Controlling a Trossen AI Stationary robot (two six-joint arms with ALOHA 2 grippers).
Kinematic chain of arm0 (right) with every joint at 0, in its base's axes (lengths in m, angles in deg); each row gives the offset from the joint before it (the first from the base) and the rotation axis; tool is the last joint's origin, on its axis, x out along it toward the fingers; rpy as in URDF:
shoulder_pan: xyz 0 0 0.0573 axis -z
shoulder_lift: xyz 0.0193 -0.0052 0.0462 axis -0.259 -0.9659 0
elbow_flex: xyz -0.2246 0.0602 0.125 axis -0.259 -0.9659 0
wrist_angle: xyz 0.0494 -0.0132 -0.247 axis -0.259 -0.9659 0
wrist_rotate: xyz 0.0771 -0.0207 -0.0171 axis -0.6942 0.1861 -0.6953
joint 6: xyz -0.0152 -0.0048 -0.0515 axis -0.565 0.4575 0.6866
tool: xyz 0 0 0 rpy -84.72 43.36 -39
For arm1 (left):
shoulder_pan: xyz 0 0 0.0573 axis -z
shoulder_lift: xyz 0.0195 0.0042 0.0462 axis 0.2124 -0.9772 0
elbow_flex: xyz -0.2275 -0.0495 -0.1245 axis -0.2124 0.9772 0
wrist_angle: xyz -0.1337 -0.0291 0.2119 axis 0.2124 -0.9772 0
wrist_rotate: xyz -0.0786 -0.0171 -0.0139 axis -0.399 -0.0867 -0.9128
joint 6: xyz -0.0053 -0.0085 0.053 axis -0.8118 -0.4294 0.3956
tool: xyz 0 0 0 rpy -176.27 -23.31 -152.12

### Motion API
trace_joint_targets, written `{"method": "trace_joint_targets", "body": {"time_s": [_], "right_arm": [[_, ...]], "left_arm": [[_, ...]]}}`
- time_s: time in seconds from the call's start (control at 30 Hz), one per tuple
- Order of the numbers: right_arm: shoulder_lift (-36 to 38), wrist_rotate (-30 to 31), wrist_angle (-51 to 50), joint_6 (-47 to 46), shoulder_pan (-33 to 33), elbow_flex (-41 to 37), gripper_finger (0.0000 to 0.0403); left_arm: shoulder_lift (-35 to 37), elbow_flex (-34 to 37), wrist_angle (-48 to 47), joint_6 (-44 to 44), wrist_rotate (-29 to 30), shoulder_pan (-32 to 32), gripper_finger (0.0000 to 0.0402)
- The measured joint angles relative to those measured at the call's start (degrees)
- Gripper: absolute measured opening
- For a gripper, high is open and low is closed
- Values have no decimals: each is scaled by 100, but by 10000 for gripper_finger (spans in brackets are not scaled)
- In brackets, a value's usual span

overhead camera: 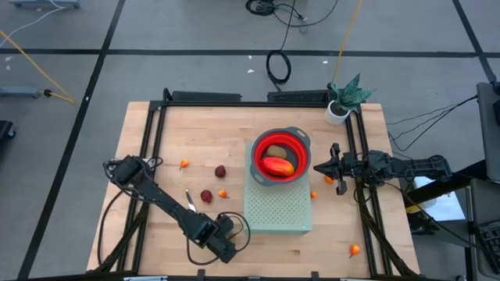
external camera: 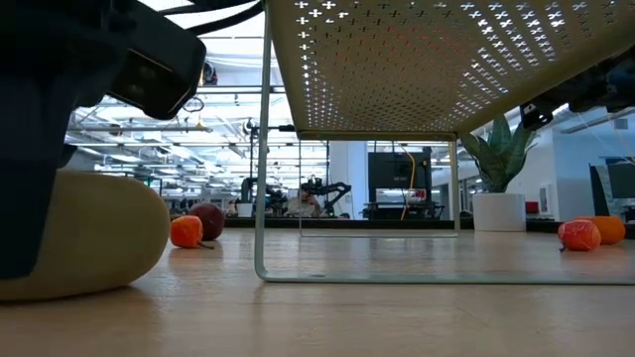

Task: Pick & Place Fruit
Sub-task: Put the kiwi into the red strainer bowl on the shelf

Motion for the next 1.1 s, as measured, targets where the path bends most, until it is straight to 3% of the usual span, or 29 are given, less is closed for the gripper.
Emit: {"method": "trace_joint_targets", "body": {"time_s": [0.13, 0.23, 0.53, 0.67, 0.87, 1.1], "right_arm": [[0, -1, 0, 0, 0, 2, 0], [0, -2, 2, 0, 0, 2, 0], [2, -1, 153, -20, 0, 1, 0], [0, 11, 450, -20, 0, 0, 0], [2, -24, 1443, -24, 0, 0, 0], [2, -862, 2677, -665, 0, 0, 0]], "left_arm": [[0, -2, 56, -37, -2, 0, 192], [20, 1, 62, -69, -2, 0, 169], [244, 27, -43, -227, -82, 10, 190], [563, 26, -98, -311, -5, 18, 182], [1150, 24, -19, -512, 732, 13, 169], [1786, 16, 420, -594, 1675, -37, 179]]}}
